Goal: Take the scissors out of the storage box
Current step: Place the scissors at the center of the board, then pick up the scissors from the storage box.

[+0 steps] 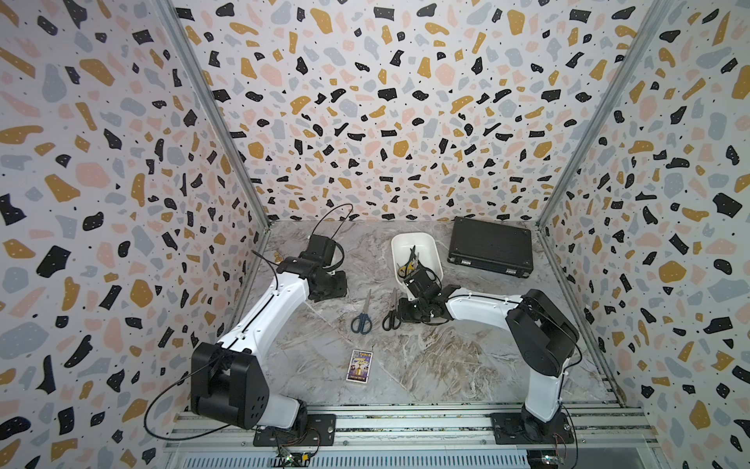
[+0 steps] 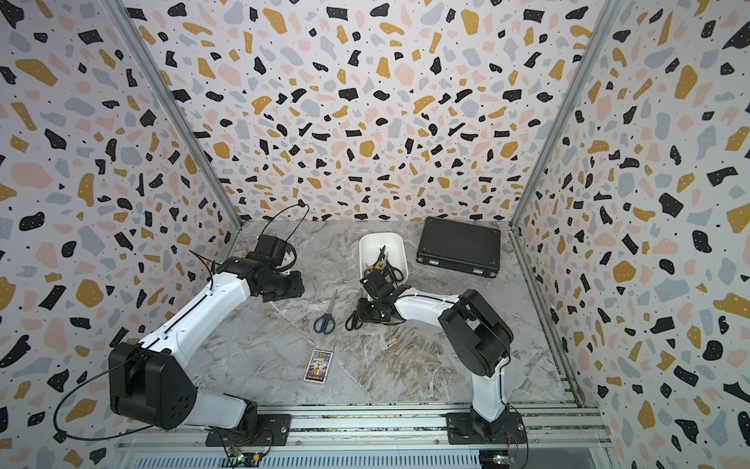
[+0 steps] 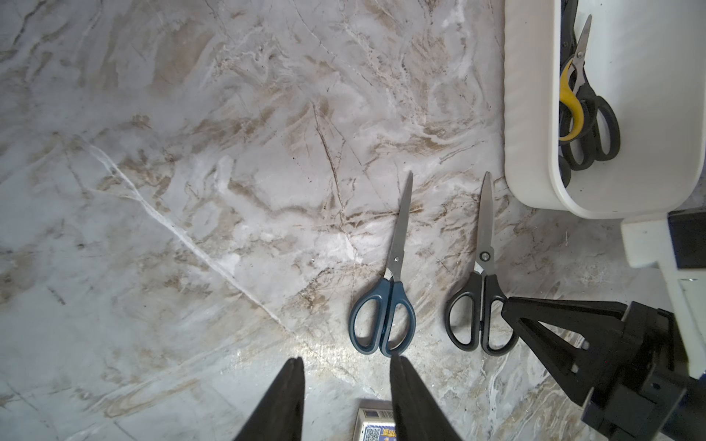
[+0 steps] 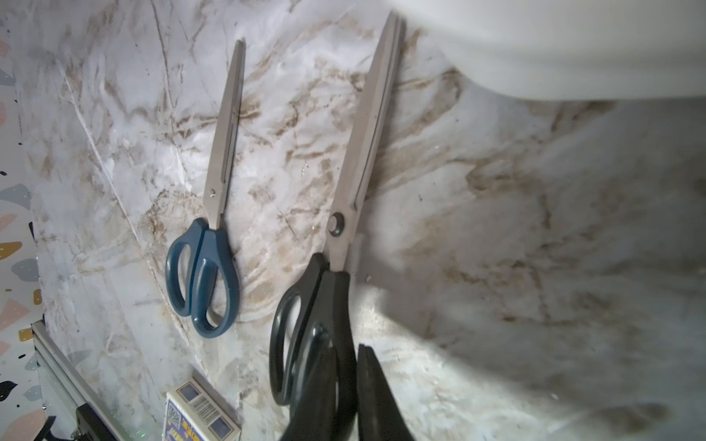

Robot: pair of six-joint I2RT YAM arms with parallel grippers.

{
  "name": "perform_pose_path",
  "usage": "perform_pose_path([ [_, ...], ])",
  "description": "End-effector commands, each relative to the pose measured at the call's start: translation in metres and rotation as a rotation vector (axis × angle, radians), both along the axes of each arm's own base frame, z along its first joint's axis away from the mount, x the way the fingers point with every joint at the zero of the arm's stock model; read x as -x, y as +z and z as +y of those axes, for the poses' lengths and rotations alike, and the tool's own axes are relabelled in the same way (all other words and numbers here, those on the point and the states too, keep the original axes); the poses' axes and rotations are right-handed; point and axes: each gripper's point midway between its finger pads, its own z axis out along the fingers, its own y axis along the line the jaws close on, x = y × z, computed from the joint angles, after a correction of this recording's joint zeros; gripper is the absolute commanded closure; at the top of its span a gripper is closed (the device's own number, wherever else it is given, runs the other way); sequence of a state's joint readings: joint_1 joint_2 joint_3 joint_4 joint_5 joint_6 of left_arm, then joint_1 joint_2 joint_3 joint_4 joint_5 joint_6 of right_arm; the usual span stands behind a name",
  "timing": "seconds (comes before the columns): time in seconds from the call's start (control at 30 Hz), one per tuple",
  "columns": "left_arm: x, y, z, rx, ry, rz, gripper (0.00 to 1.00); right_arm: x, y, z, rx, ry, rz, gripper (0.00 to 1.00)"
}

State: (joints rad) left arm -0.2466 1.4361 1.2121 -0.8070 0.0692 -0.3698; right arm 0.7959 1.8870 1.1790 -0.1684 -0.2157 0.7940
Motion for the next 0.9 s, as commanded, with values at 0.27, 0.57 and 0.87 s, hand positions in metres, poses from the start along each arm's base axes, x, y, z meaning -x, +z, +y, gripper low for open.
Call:
perform_pose_path([
  [0.27, -0.004, 0.007, 0.002, 0.003, 0.009, -0.04, 0.59, -0.001, 0.042, -0.015, 0.048, 0.04, -0.105, 0.64],
  [0.57, -0.009, 0.011, -0.001, -0.03, -0.002, -0.057, 0.59, -0.064, 0.144, -0.044, 0.253, 0.154, -0.405, 0.57],
  [0.87, -0.013, 0.004, -0.018, -0.018, -0.035, -0.032, 0.59, -0.129, 0.109, -0.066, 0.237, 0.15, -0.261, 0.58],
])
